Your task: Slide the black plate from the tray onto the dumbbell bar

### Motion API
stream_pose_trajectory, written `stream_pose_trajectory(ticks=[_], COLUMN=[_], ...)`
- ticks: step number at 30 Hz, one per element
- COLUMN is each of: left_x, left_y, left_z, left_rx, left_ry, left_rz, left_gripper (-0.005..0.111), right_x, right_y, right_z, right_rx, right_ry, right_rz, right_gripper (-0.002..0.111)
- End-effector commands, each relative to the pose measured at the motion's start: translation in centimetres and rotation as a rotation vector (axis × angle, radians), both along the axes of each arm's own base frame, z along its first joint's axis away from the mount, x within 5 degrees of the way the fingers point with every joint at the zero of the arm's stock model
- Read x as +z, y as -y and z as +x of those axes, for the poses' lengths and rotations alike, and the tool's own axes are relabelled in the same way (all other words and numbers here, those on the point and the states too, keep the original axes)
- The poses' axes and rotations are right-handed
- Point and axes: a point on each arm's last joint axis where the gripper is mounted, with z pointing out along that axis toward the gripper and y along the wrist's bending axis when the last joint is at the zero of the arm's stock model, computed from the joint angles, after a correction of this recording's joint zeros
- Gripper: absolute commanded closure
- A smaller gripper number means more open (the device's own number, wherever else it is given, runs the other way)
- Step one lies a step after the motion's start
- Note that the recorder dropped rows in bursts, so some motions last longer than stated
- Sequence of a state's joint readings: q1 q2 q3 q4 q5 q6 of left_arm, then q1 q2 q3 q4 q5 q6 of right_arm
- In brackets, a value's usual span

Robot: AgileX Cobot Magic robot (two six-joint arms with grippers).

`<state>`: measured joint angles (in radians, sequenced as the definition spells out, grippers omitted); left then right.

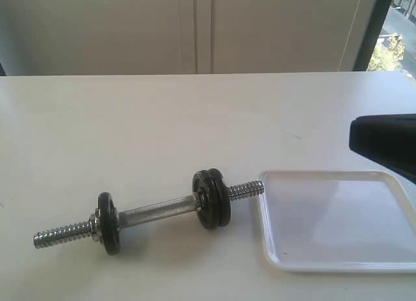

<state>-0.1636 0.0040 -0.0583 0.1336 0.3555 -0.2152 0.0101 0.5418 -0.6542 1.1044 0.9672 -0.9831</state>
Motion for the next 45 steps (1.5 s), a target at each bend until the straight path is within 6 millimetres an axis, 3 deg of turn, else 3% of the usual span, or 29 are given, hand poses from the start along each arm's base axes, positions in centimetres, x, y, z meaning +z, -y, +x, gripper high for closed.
stream_pose_trajectory(ticks=[1, 8, 45], left_x=[-1.27, -0.75, -0.61], left_y=[0.28, 0.83, 0.56], left_z=[0.27, 0.37, 0.48], left_rx=[-0.038, -0.116, -0.069], left_ry=[0.024, 0.093, 0.110], left_rz=[0.008, 0.043, 0.056], left_gripper=[0.107, 0.107, 0.107], right_x=[-0.14, -0.14, -0.14], right_y=[-0.01, -0.01, -0.01], right_z=[-0.01, -0.01, -0.01], right_rx=[0.000, 0.000, 0.000], right_ry=[-0.007, -0.007, -0.007], right_rz=[0.003, 0.003, 0.003], right_gripper=[0.108, 0.108, 0.108])
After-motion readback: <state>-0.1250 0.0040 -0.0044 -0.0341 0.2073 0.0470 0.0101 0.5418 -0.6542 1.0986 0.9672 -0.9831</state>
